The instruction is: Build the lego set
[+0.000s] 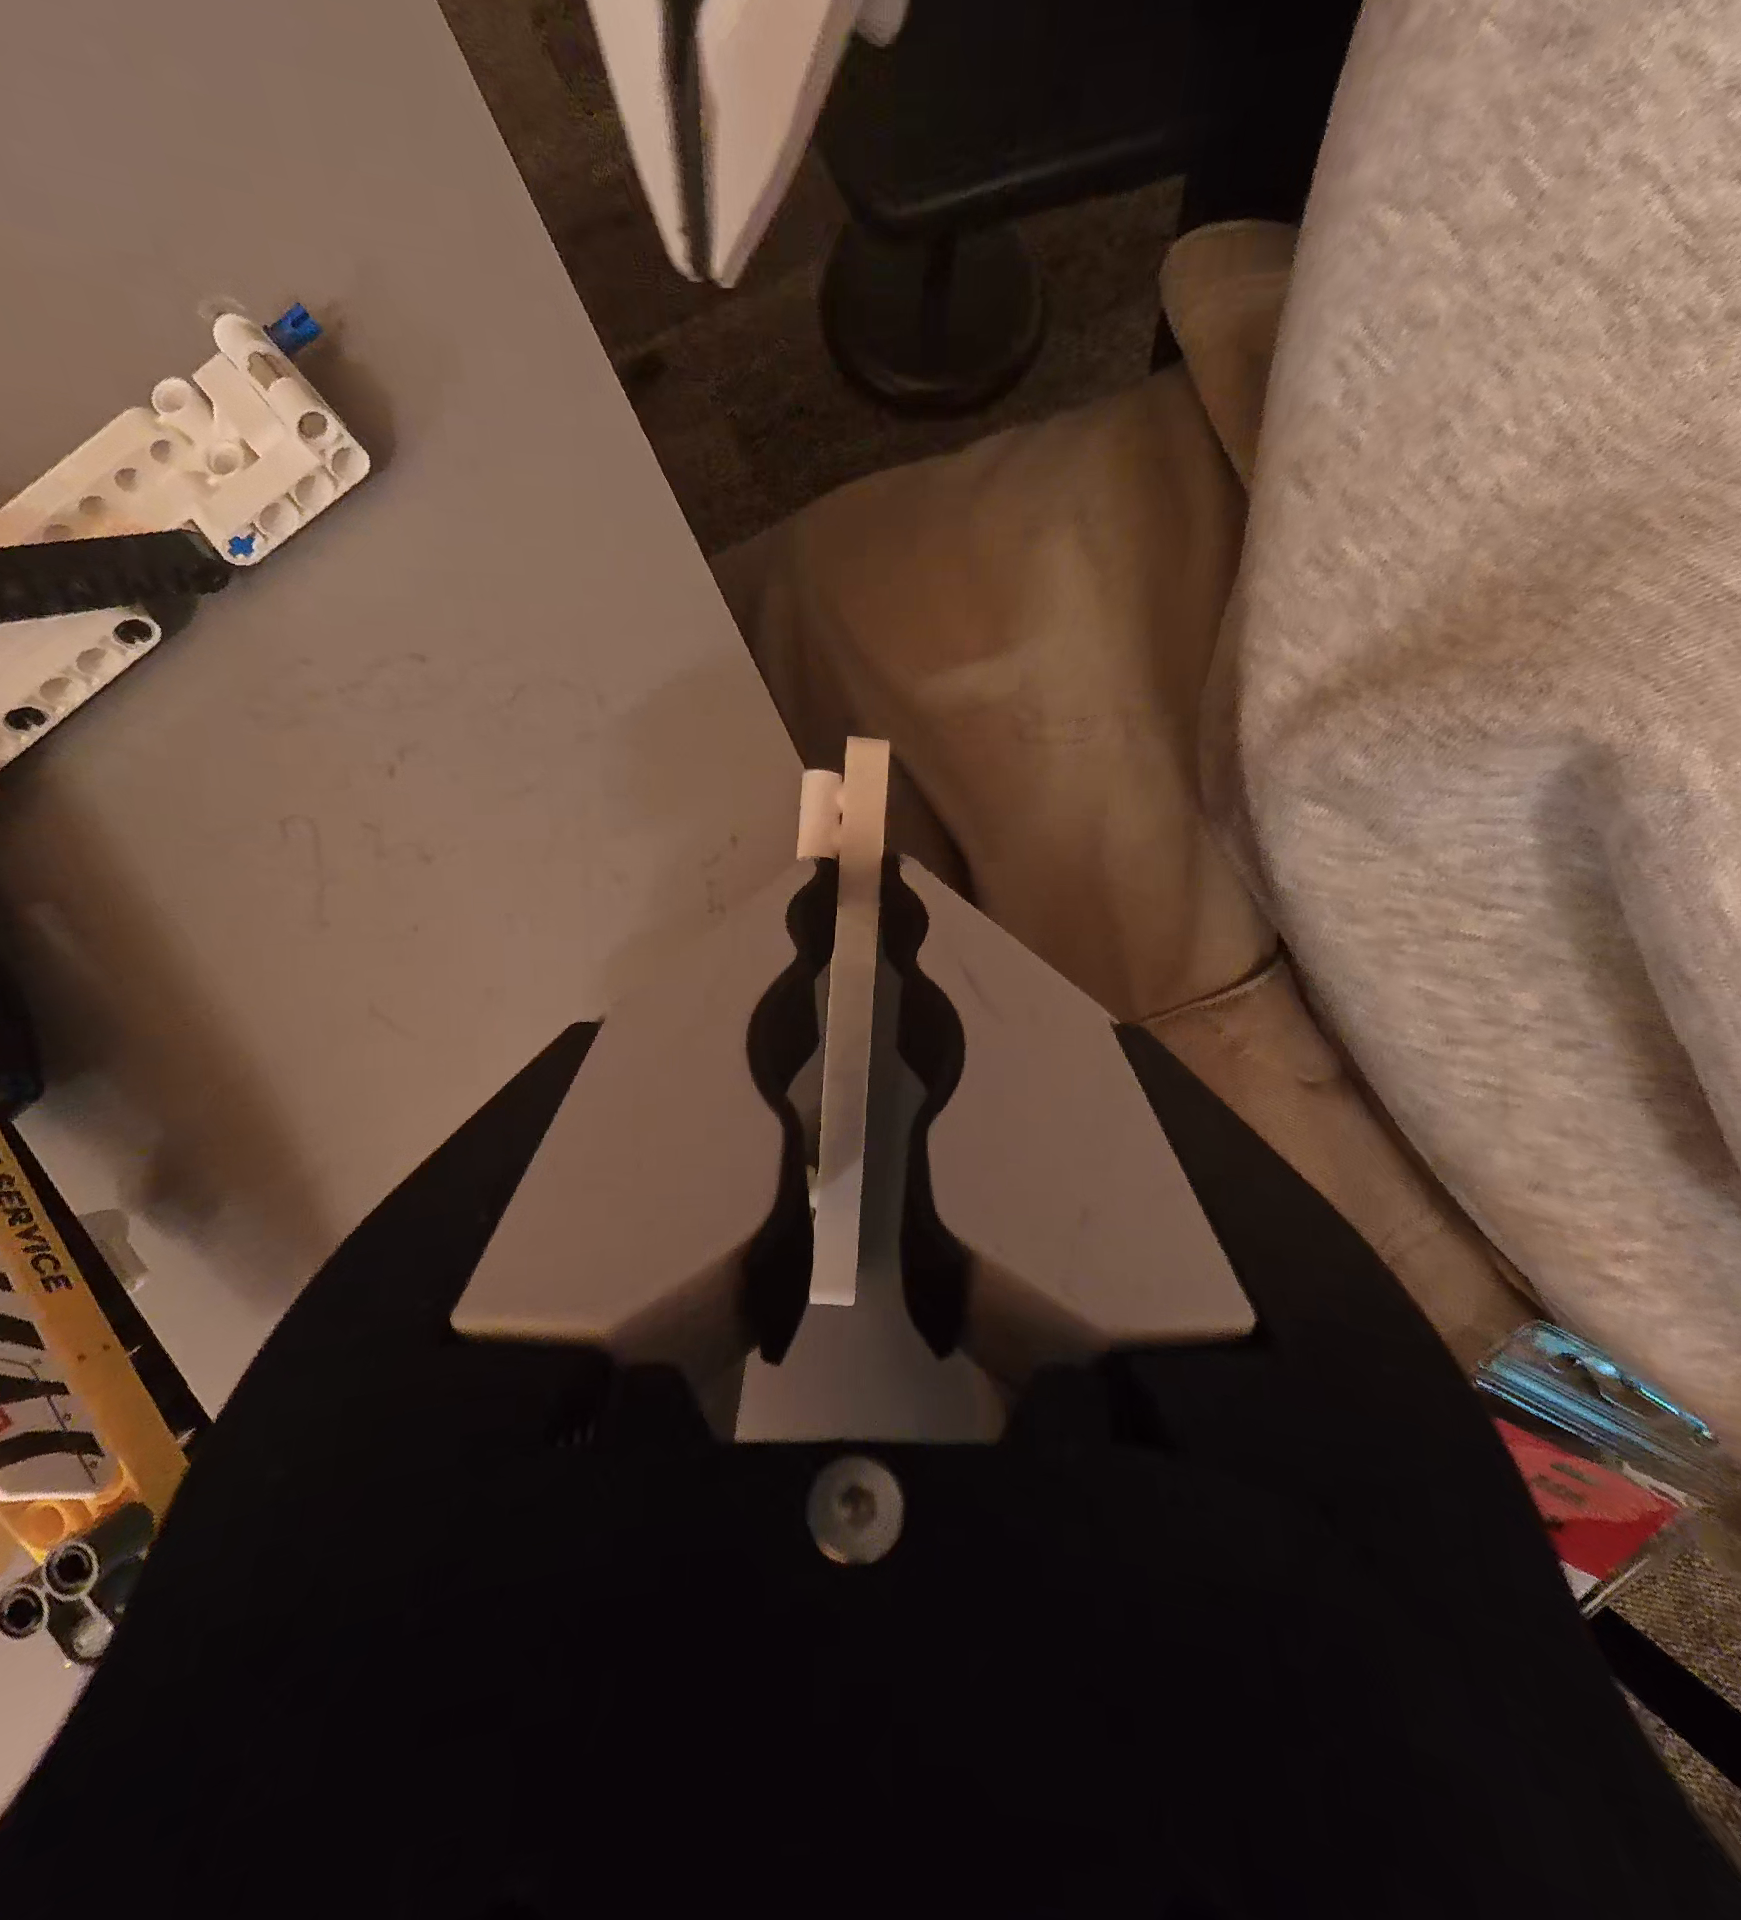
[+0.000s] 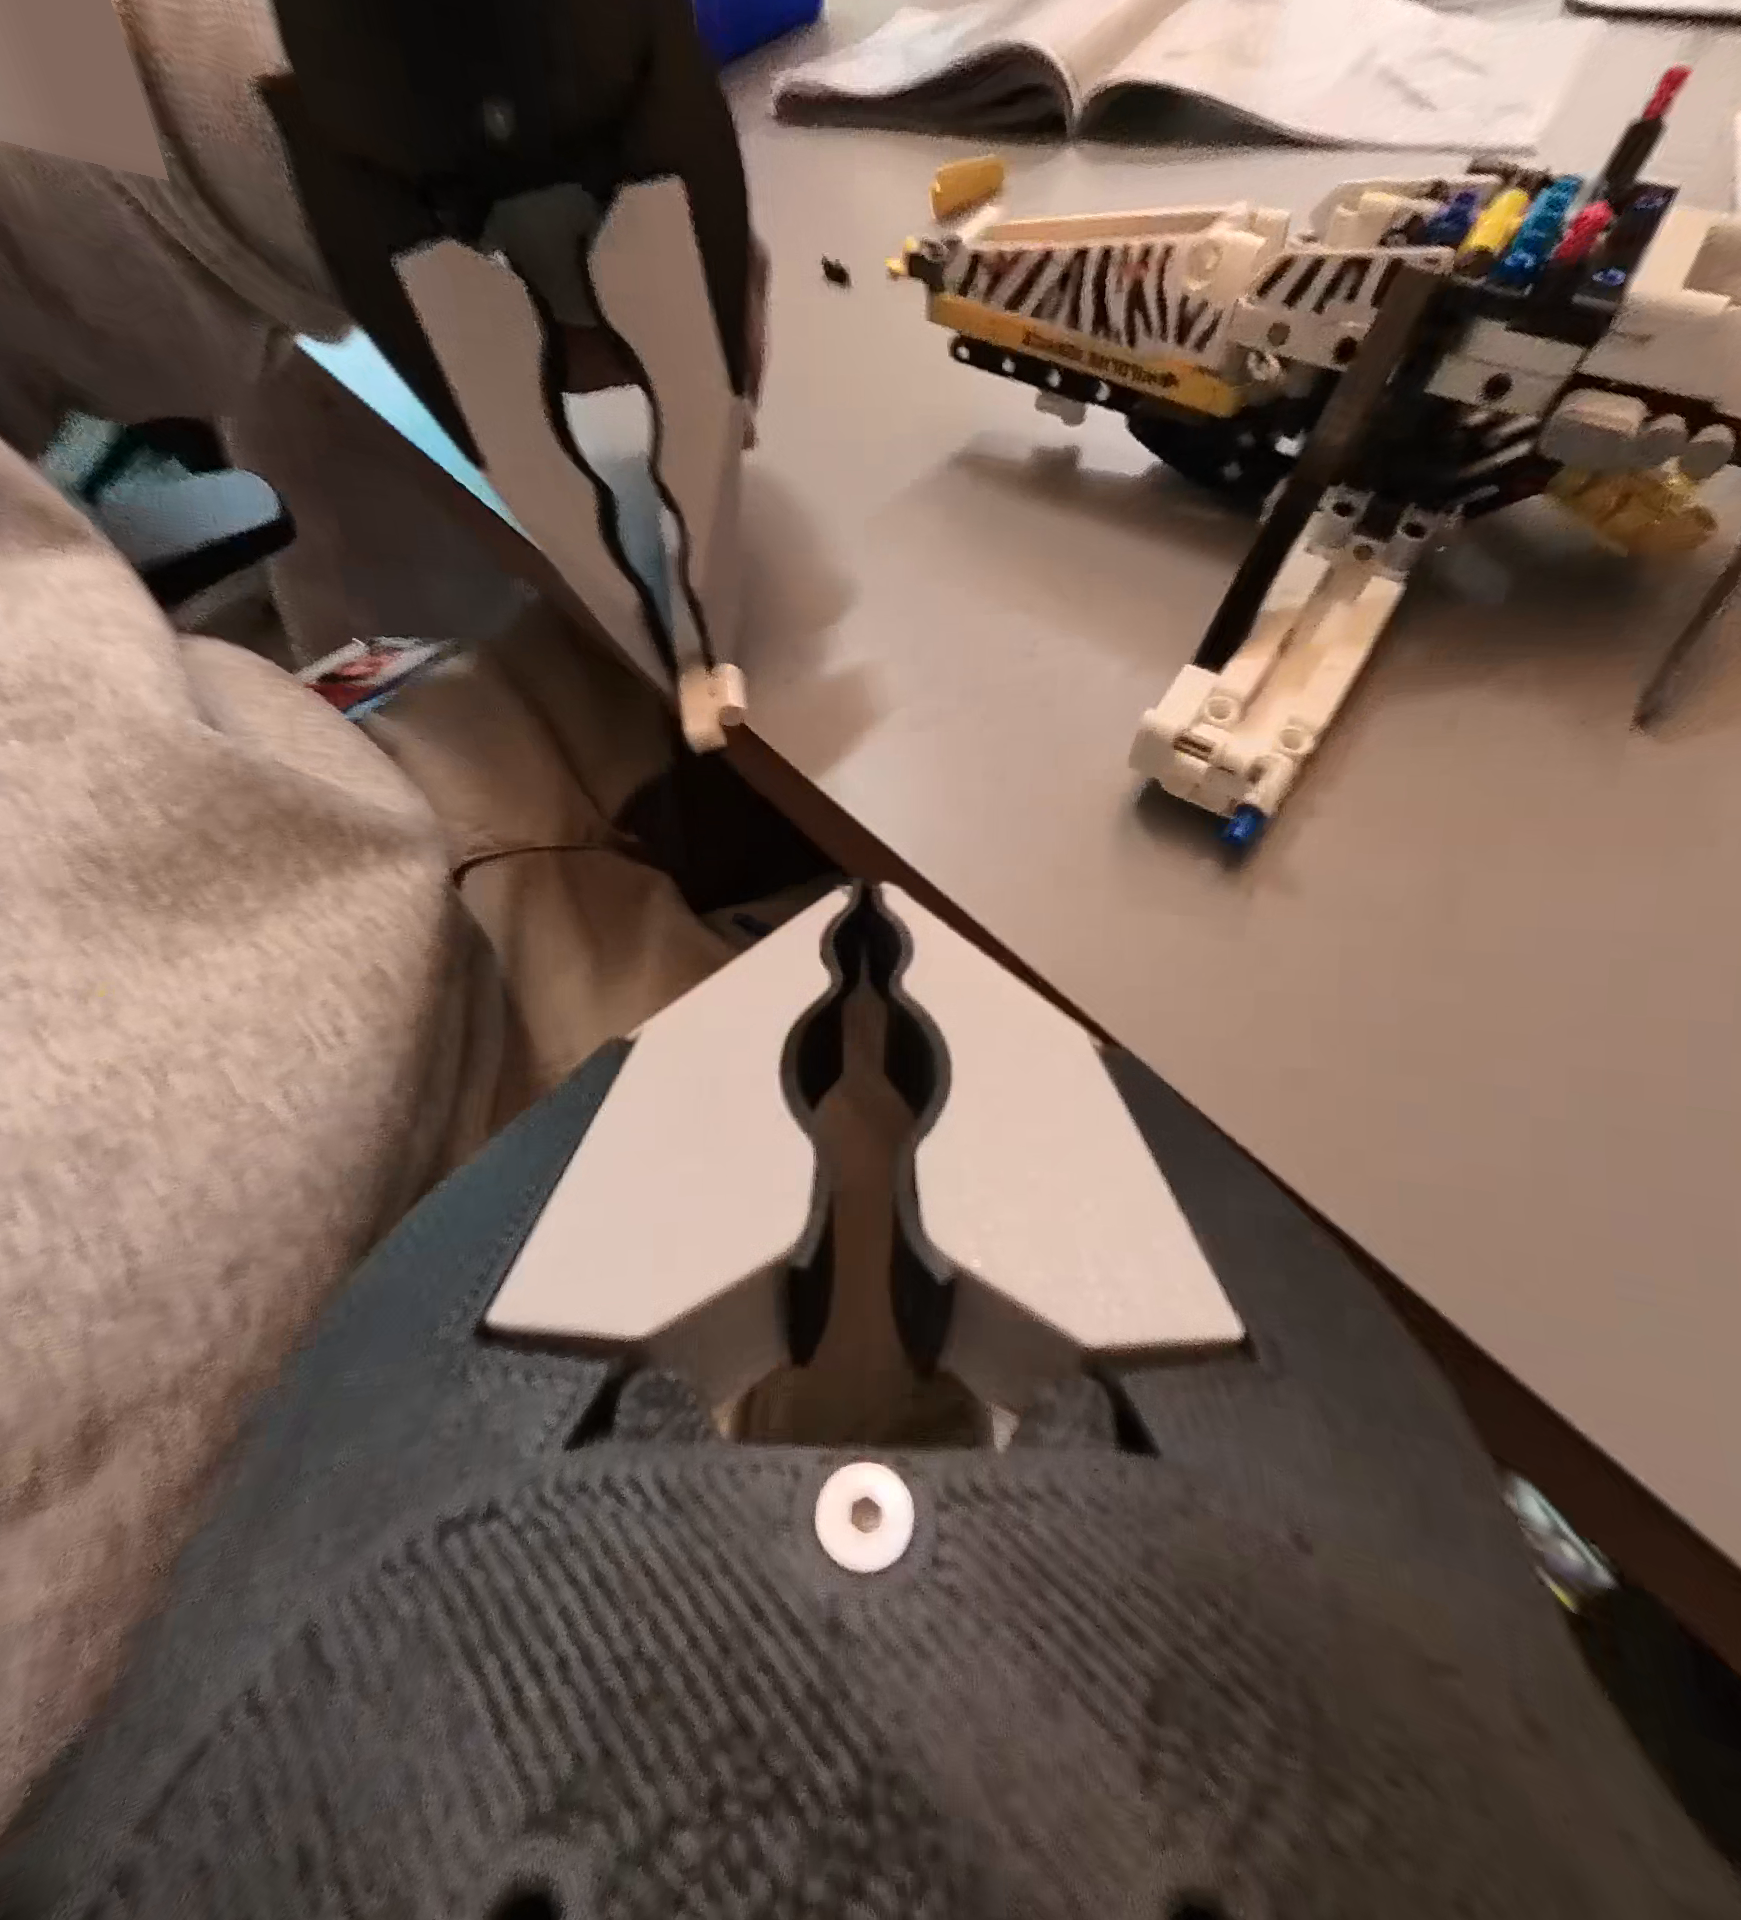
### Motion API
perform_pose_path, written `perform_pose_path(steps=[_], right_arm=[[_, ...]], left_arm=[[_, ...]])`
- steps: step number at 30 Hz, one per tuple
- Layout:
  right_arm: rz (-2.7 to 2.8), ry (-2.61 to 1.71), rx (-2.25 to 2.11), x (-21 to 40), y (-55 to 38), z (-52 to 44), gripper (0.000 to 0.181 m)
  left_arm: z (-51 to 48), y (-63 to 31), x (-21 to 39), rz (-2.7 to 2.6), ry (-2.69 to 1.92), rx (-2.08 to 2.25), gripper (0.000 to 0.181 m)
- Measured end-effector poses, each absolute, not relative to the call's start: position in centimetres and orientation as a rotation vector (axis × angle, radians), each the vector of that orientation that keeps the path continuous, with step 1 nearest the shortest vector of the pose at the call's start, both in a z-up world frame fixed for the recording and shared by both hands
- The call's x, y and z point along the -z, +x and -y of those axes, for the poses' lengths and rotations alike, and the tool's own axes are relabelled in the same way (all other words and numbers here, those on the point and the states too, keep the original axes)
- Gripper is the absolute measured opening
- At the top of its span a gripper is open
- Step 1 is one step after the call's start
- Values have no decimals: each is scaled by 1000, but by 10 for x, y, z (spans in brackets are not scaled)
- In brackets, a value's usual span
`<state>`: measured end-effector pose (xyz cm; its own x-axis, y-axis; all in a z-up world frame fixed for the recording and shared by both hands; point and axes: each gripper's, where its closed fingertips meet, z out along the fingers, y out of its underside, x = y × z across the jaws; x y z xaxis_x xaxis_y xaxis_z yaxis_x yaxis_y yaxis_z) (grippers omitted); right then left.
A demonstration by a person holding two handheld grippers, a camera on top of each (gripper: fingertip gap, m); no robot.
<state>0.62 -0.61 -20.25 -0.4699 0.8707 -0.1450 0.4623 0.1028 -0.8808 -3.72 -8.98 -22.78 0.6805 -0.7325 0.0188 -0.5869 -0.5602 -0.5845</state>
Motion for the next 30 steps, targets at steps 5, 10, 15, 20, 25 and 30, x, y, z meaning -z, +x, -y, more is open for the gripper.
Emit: perform_pose_path(steps=[5, 10, 15, 20, 25, 30], right_arm=[[2006, -1263, -1391, 219, 4, 38, 0], [2120, -1226, -1298, 255, -5, 65, 4], [2265, -1208, -1183, 285, -10, 74, 10], [2415, -1179, -1079, 306, -16, 81, 10], [2507, -1102, -923, 320, -15, 82, 12], [2567, -1034, -881, 325, -7, 83, 18]], left_arm=[[86, -42, 229, -1000, -2354, 271, 22], [89, -53, 227, -984, -2379, 151, 35], [88, -55, 209, -926, -2313, 111, 39], [91, -43, 188, -867, -2229, 103, 40], [103, -42, 187, -834, -2221, 105, 39], [109, -46, 187, -785, -2214, 149, 32]])
